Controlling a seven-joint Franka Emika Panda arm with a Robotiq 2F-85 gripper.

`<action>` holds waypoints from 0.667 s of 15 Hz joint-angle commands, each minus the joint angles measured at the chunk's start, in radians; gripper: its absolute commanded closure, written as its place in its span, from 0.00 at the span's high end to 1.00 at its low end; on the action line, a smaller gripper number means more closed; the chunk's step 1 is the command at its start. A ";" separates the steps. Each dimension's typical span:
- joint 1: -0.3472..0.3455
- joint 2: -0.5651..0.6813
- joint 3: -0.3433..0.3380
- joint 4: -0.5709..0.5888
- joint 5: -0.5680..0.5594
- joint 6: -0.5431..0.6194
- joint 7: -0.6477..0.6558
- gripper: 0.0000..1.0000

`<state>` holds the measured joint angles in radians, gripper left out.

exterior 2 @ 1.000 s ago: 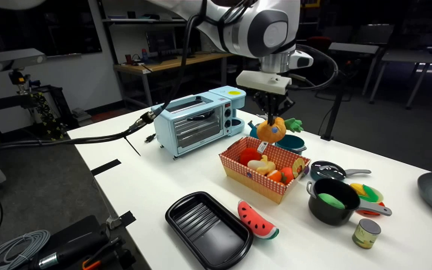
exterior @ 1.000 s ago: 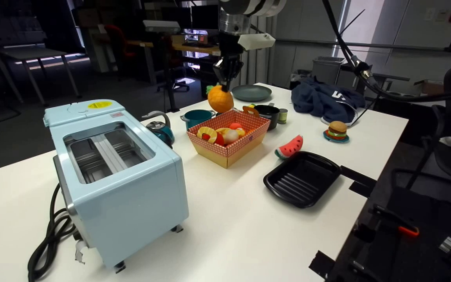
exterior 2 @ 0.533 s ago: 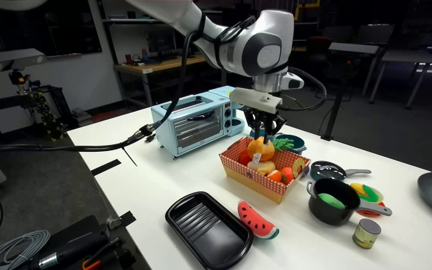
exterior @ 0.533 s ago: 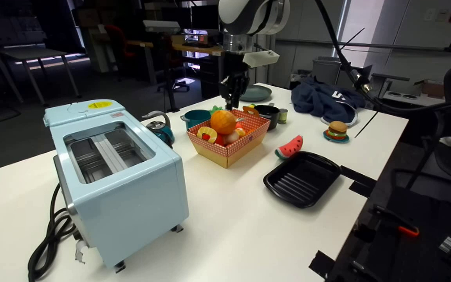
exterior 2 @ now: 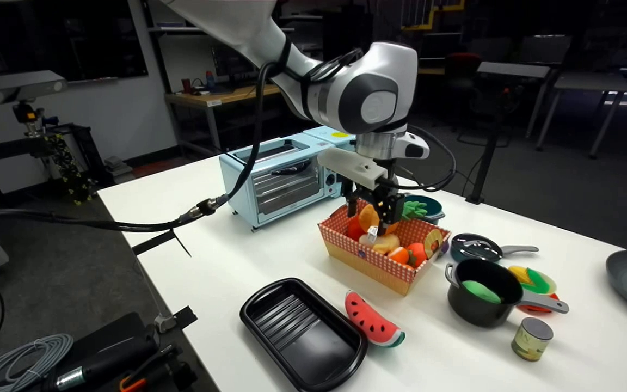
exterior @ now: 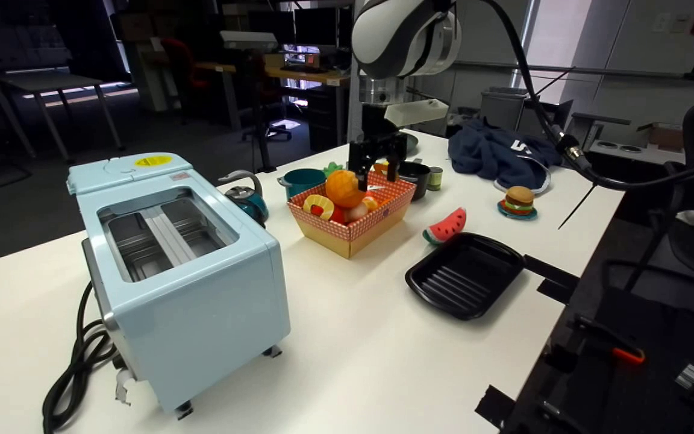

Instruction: Put the toy squishy pineapple in the brown box

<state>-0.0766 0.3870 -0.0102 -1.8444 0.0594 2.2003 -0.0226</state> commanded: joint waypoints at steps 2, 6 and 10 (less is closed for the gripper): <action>0.027 -0.144 -0.041 -0.181 0.010 0.033 0.228 1.00; 0.030 -0.190 -0.075 -0.286 -0.005 0.041 0.420 1.00; 0.021 -0.199 -0.108 -0.360 -0.007 0.068 0.544 1.00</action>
<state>-0.0659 0.2327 -0.0900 -2.1260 0.0570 2.2270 0.4410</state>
